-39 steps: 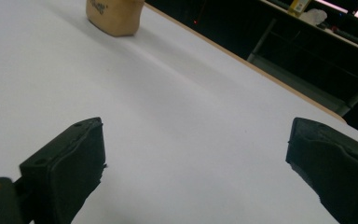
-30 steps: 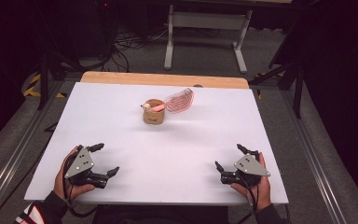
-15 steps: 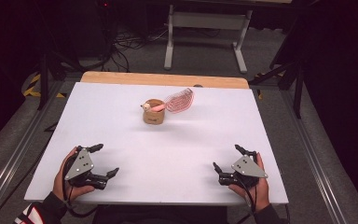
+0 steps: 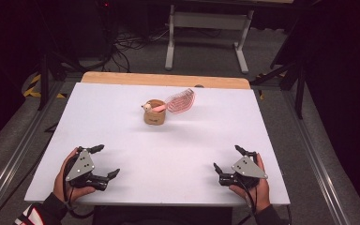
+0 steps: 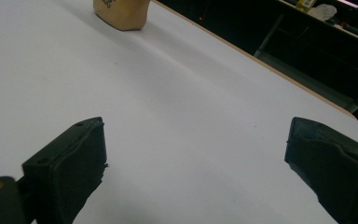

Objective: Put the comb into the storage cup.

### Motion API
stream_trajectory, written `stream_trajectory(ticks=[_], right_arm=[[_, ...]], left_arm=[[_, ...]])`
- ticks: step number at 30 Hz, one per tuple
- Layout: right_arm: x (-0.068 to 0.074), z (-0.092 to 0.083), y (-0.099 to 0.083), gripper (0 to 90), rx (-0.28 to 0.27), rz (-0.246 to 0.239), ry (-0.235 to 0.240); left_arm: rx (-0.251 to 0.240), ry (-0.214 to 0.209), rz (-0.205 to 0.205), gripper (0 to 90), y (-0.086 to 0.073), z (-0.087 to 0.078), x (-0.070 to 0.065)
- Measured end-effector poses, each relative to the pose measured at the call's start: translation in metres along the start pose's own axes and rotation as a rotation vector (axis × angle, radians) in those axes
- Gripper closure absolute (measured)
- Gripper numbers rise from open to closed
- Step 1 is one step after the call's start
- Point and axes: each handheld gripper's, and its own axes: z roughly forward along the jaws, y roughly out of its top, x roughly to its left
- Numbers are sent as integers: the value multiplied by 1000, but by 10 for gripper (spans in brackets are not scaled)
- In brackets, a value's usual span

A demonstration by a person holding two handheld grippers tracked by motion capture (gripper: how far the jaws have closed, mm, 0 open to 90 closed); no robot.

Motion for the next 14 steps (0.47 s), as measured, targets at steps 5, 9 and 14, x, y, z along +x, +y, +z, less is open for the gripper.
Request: stream_trajectory(ticks=[5, 9, 14], right_arm=[[0, 0, -1, 58, 1, 3, 2], [1, 1, -1, 58, -3, -3, -2], [1, 1, -1, 58, -1, 3, 0]], left_arm=[[4, 1, -10, 54, 0, 3, 1], [7, 3, 0, 54, 1, 3, -1], [4, 8, -18, 54, 2, 3, 1]])
